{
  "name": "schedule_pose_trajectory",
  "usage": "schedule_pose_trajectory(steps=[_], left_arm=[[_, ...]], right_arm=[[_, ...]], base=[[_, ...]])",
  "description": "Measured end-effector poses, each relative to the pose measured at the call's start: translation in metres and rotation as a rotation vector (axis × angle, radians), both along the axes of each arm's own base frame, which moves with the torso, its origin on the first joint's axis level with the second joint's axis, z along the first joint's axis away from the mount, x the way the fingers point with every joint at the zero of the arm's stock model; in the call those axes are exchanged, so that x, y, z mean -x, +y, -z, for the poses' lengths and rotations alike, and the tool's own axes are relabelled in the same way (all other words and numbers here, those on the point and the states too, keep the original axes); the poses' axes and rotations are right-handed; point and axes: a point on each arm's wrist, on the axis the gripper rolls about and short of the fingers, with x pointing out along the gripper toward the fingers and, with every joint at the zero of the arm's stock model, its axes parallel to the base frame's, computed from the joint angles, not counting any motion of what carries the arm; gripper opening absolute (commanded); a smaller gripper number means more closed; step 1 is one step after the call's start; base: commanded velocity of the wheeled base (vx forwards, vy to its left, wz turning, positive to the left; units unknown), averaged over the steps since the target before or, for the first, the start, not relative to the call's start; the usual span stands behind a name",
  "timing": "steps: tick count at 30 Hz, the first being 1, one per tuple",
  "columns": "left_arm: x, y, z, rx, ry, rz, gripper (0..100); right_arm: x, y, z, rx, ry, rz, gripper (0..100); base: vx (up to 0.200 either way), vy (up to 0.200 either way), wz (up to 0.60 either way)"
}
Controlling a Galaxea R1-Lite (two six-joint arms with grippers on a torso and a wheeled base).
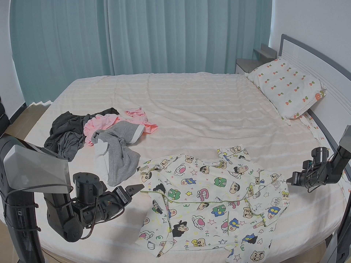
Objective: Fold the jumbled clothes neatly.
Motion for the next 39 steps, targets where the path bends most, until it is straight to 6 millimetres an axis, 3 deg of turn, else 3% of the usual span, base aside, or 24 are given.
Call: schedule_pose_trajectory(steps=[8, 15, 22, 30, 39], left_arm=[[0.008, -0.023, 0.001, -0.014, -0.010, 0.102, 100], [0.011, -0.048, 0.010, -0.129, -0.026, 0.249, 100], [0.008, -0.070, 0.031, -0.307, 0.149, 0.380, 100], [-0.015, -0.101, 0.023, -0.374, 0.177, 0.453, 100], [-0.018, -0.108, 0.022, -0.557, 0.216, 0.511, 100]], right_arm=[[0.010, 0.012, -0.023, -0.078, -0.037, -0.003, 100], [0.036, 0.055, -0.040, -0.206, -0.028, -0.030, 100], [0.052, 0.094, -0.054, -0.277, -0.196, -0.096, 100], [0.073, 0.120, -0.048, -0.347, -0.324, -0.162, 100], [0.091, 0.130, -0.028, -0.369, -0.267, -0.181, 100]], base=[[0.000, 0.000, 0.00], [0.000, 0.000, 0.00], [0.000, 0.000, 0.00], [0.000, 0.000, 0.00], [0.000, 0.000, 0.00]])
